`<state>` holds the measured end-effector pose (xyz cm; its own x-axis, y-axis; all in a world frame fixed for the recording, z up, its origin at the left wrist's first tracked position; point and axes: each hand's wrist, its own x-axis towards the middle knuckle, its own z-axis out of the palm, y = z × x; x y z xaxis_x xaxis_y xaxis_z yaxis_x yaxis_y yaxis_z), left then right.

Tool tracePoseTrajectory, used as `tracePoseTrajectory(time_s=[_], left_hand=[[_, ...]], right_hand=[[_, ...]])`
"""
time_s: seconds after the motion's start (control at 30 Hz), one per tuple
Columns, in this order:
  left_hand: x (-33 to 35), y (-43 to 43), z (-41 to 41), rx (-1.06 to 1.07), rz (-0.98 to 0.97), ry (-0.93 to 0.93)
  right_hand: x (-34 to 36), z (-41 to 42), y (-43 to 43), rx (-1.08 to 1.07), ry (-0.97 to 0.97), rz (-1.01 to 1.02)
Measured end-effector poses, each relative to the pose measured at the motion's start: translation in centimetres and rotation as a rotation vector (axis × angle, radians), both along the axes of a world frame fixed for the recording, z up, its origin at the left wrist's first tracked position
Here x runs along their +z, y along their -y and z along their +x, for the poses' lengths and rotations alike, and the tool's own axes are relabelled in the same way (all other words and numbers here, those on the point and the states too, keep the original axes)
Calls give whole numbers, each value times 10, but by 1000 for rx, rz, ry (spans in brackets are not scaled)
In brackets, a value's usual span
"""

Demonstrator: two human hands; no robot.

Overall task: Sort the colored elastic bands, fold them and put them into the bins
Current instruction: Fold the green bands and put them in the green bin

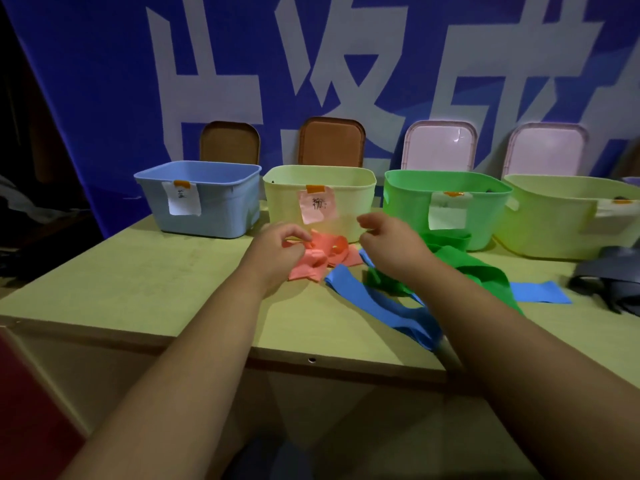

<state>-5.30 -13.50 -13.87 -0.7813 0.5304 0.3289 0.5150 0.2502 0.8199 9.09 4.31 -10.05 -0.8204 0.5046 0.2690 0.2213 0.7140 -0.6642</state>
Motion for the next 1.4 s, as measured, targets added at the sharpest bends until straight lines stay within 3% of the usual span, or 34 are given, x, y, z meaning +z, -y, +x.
tracePoseTrajectory(time_s=[0.13, 0.27, 0.43, 0.53, 0.63, 0.73, 0.87, 1.0, 1.1, 1.17, 1.3, 1.4], left_hand=[[4, -4, 12, 66, -66, -315], [17, -21, 40, -68, -84, -596], [28, -56, 86, -296, -268, -448], [30, -76, 103, -286, -545, -378], [27, -92, 105, -259, -601, -372], [23, -103, 104, -235, -501, -284], [25, -122, 104, -190, -238, -1], [31, -151, 117, -282, -86, 268], [31, -166, 129, -465, 2, 423], [29, -172, 134, -541, 49, 418], [19, -176, 130, -547, 120, 195], [14, -169, 123, -500, 8, -29]], right_hand=[[3, 34, -25, -85, -179, -87], [3, 70, -45, -152, -241, -71], [-6, 106, -71, -236, 34, 130], [-15, 121, -78, -208, 155, 94], [-25, 131, -82, -158, 151, 87], [-32, 132, -86, -136, 170, 131], [-35, 128, -93, -179, 186, 182], [-33, 126, -102, -195, 11, 44], [-34, 124, -114, -235, -102, -34], [-38, 123, -122, -290, -188, -93], [-46, 121, -137, -386, -276, -141], [-46, 120, -145, -452, -288, -144]])
